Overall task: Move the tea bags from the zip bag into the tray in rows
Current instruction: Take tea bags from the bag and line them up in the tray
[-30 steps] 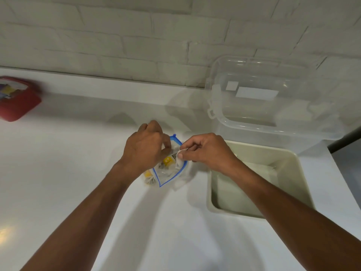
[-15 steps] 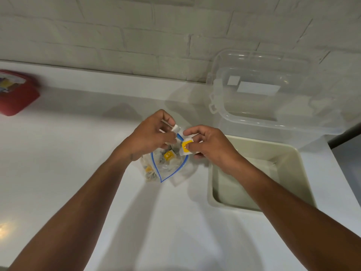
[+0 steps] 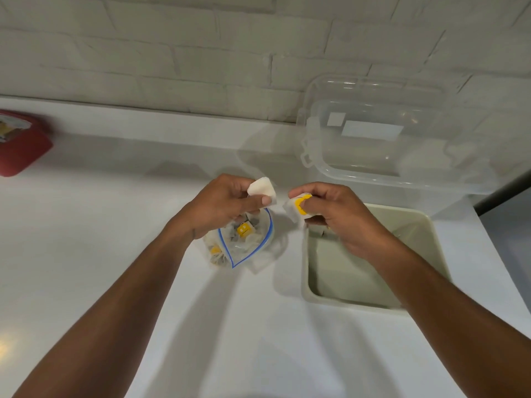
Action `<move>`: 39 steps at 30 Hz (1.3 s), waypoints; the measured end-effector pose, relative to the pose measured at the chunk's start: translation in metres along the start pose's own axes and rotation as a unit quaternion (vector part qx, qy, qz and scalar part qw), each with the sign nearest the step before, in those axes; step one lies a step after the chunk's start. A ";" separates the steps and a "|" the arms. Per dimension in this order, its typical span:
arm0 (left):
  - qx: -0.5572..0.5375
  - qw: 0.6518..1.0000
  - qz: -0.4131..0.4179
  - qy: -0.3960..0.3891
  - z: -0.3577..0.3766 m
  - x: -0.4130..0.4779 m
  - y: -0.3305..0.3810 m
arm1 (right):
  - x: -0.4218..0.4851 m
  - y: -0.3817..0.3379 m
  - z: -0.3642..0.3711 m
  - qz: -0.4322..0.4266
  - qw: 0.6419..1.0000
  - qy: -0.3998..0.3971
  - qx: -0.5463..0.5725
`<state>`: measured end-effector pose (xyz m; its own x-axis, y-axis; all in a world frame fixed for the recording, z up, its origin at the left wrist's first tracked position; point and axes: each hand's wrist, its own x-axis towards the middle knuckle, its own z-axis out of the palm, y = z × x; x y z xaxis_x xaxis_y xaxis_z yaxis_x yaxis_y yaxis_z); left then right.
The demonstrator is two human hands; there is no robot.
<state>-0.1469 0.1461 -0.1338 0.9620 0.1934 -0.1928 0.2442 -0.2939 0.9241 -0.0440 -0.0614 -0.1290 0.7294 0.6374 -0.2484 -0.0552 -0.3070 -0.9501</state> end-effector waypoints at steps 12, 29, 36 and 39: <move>0.160 0.983 0.094 -0.013 0.056 0.017 0.039 | -0.042 0.038 -0.120 0.032 0.962 0.103 -0.249; 0.487 0.869 0.079 -0.019 0.190 0.106 0.031 | -0.019 0.103 -0.134 0.043 0.935 0.162 -0.313; 0.533 0.837 0.112 -0.061 0.198 0.114 0.035 | -0.002 0.111 -0.134 0.070 0.925 0.145 -0.343; 0.581 0.799 0.146 -0.051 0.205 0.116 0.035 | 0.006 0.114 -0.130 0.065 0.911 0.146 -0.381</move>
<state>-0.0022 -0.0338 -0.1918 0.9891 -0.1030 -0.1056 -0.1020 -0.9947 0.0149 0.0424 -0.1846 -0.2143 0.9066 0.3805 -0.1825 0.2549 -0.8383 -0.4819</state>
